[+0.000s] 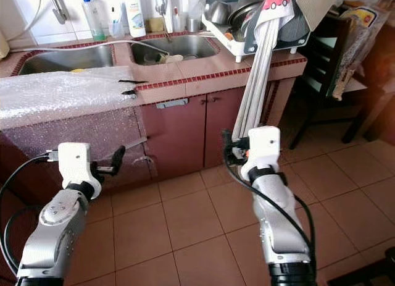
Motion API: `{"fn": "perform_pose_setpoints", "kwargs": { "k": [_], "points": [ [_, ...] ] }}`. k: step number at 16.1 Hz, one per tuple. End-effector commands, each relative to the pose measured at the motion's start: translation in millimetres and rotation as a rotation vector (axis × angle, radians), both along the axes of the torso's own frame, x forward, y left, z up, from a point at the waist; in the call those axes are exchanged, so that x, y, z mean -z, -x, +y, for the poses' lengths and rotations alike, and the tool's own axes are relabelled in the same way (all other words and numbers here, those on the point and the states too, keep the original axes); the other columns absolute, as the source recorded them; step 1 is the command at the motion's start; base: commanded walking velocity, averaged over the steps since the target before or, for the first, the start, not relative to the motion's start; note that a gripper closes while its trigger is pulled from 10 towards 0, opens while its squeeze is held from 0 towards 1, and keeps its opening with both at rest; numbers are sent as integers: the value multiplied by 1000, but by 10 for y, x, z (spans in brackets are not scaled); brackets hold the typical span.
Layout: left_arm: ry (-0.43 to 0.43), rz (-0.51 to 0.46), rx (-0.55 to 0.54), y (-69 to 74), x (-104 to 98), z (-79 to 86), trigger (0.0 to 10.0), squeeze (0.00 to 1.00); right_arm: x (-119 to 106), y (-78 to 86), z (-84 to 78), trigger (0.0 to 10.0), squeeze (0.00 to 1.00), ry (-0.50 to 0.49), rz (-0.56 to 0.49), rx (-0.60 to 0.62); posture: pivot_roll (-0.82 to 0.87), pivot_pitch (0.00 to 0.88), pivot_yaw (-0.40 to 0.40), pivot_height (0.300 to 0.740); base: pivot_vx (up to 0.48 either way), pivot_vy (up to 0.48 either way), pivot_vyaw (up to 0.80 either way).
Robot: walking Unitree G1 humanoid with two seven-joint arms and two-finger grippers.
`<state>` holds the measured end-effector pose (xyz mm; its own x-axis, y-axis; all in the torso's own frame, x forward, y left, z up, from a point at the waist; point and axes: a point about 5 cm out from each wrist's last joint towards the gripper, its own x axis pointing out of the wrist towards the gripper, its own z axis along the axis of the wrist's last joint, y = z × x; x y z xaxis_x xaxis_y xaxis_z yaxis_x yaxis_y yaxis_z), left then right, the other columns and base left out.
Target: Kitchen organization
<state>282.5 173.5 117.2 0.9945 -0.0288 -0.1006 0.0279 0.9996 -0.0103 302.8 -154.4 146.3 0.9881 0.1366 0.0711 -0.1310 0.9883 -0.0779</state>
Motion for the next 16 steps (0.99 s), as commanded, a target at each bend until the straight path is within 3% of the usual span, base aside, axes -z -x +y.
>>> {"fn": "perform_pose_setpoints", "kwargs": {
  "k": [1,5,14,16],
  "points": [
    [8,-11,6,-16,-32,13,10000,0,-39,-13,-2,10000,0,0,-15,5,-72,46,37,740,0,0,0],
    [33,-7,18,-15,-17,0,10000,0,-13,-16,1,10000,0,5,-2,8,-74,48,34,740,60,0,-306],
    [41,13,44,-38,51,-35,10000,0,158,4,-36,10000,0,13,54,15,-74,48,31,740,350,0,-800],
    [35,18,36,-34,71,-20,10000,0,211,17,-51,10000,0,10,69,15,-74,48,34,740,332,0,0]
  ]
}}
